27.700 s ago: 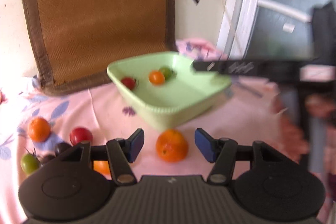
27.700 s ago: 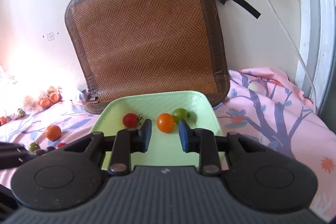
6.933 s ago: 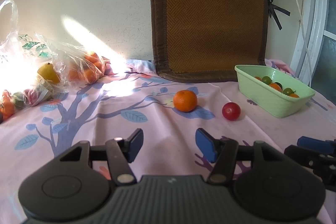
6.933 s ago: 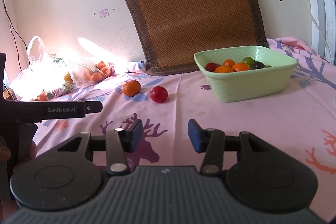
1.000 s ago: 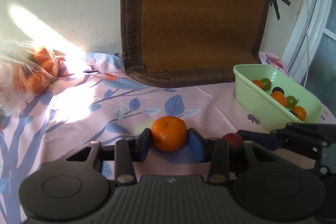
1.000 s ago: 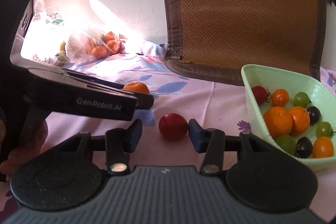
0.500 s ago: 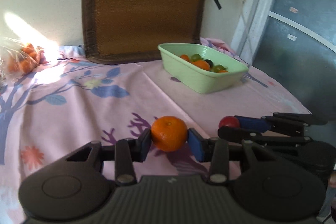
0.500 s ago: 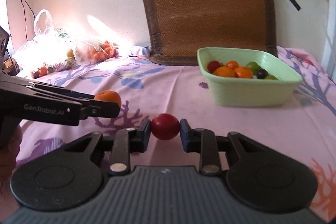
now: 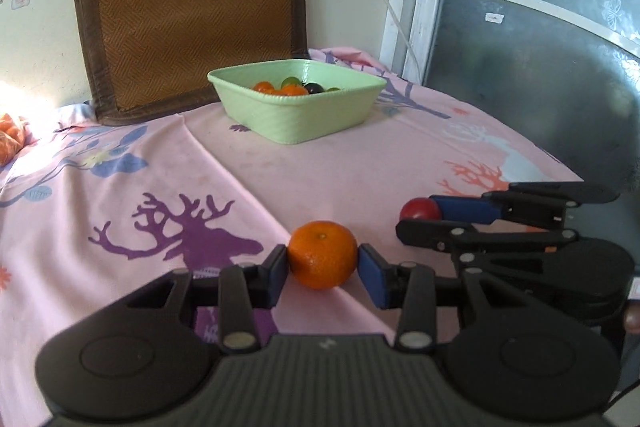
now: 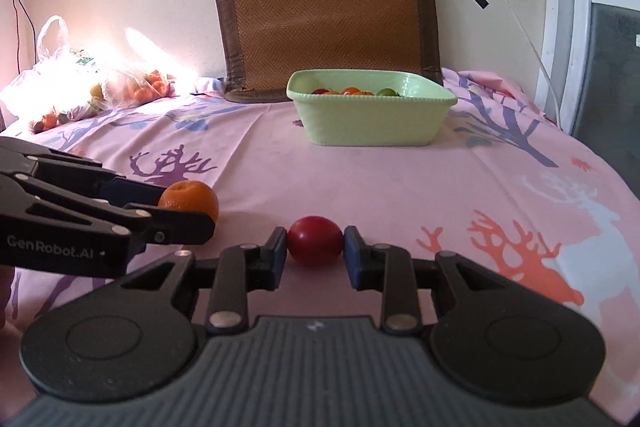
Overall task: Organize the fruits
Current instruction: 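Carry the orange and red tomato into the green tray and release both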
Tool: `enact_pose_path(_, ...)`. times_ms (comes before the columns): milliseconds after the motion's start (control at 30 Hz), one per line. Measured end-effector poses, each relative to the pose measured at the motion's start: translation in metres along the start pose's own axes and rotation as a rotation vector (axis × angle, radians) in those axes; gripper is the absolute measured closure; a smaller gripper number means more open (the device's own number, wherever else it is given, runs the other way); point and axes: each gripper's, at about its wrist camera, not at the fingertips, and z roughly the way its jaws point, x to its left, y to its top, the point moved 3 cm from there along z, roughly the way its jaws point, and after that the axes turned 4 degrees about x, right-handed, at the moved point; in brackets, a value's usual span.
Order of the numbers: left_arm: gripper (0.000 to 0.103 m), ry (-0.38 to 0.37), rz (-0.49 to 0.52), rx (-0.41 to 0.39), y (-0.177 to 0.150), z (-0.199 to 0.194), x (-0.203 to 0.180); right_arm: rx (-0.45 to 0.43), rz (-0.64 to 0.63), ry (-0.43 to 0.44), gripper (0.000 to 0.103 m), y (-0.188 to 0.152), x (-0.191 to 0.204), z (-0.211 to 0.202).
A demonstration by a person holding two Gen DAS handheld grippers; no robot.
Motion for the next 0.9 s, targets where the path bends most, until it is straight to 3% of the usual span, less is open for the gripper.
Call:
enact_pose_path(467, 0.047, 0.012, -0.001, -0.025, -0.0011, -0.0032, -0.0001, 0.011, 0.016, 0.012, 0.068, -0.0015, -0.0016, 0.0006)
enact_pose_path(800, 0.046, 0.002, -0.002, -0.017, 0.003, 0.0017, -0.0037, 0.011, 0.027, 0.029, 0.068, -0.002, -0.0042, -0.0002)
enact_pose_path(900, 0.055, 0.002, 0.001, -0.012, 0.0026, 0.0024, -0.0042, 0.011, 0.025, 0.031, 0.065, -0.0026, -0.0036, -0.0015)
